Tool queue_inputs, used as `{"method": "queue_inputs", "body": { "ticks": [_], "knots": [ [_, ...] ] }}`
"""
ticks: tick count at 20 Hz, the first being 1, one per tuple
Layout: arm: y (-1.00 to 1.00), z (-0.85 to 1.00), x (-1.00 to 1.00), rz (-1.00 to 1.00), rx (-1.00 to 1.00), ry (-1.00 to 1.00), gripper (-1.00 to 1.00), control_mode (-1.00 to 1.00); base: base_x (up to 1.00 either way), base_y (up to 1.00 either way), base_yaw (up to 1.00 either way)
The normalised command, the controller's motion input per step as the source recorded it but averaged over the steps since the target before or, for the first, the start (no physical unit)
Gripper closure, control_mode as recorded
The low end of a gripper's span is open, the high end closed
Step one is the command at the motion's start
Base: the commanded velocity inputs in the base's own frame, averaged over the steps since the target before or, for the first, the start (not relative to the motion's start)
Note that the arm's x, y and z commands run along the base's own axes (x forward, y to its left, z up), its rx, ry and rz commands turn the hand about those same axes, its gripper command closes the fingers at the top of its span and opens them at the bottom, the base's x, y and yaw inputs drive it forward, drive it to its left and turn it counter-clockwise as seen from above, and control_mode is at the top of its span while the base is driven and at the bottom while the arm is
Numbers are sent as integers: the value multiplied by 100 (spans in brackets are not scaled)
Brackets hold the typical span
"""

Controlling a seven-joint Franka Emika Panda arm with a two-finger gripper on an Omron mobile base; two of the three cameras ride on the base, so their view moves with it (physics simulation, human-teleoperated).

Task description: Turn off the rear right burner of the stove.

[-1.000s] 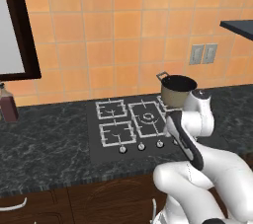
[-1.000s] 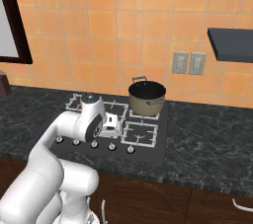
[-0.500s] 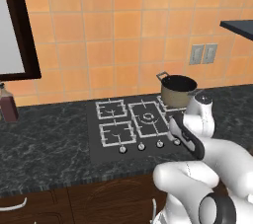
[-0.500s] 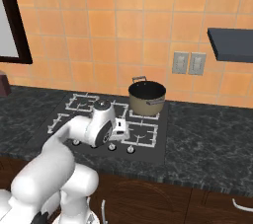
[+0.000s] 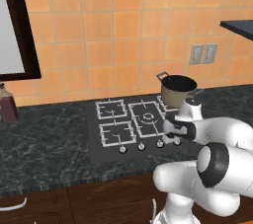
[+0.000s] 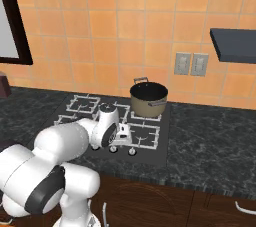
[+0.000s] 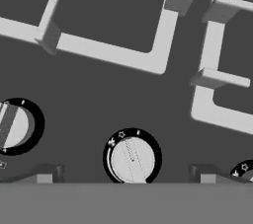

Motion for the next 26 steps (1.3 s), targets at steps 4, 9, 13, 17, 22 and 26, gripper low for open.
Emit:
{"method": "queue_inputs", "body": {
  "ticks": [4,9,13,17,22,26],
  "knots": [
    [0,-29,24,0,0,4,-100,-100,0,0,0],
    [-3,-6,14,0,0,3,-100,-100,0,0,0],
    [-3,-7,-1,0,0,0,-100,-100,0,0,0],
    [0,-14,-24,0,-1,0,-100,-100,0,0,0],
    [0,0,0,0,0,0,-100,-100,0,0,0],
    [0,0,0,0,0,0,100,-100,0,0,0]
  ]
}}
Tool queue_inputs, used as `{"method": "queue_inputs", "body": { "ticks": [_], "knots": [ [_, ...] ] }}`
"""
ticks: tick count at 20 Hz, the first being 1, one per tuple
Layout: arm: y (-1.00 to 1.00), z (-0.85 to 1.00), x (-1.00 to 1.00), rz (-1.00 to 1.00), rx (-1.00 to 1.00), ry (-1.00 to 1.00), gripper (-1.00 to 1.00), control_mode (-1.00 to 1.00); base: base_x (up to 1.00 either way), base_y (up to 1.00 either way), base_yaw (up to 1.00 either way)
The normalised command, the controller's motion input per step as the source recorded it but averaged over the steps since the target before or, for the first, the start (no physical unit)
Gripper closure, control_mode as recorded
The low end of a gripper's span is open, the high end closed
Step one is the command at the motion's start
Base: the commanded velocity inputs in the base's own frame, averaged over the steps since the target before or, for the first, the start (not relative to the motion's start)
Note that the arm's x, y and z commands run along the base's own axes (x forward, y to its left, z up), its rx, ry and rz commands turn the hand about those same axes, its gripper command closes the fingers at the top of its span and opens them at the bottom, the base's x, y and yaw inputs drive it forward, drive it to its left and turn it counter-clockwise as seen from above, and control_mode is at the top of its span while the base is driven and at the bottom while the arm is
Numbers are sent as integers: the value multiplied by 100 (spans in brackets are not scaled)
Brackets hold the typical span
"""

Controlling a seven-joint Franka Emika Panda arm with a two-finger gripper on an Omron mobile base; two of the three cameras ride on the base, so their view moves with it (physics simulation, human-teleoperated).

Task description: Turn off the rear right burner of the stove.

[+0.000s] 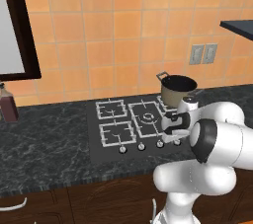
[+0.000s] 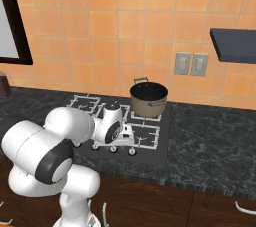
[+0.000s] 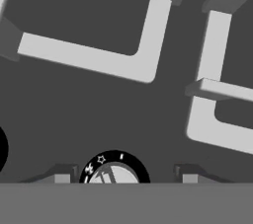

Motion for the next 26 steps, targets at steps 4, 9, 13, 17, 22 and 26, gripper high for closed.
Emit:
{"method": "queue_inputs", "body": {
  "ticks": [4,9,13,17,22,26],
  "knots": [
    [-7,0,0,-10,2,0,100,-100,0,0,0],
    [-25,0,-6,-30,11,-4,100,-100,0,0,0],
    [-40,0,-24,-52,18,-10,100,-100,0,0,0],
    [-45,0,-27,-62,18,-7,100,-100,0,0,0],
    [-37,-3,-19,-56,12,-2,100,-100,0,0,0],
    [0,0,0,0,0,0,100,-100,0,0,0]
  ]
}}
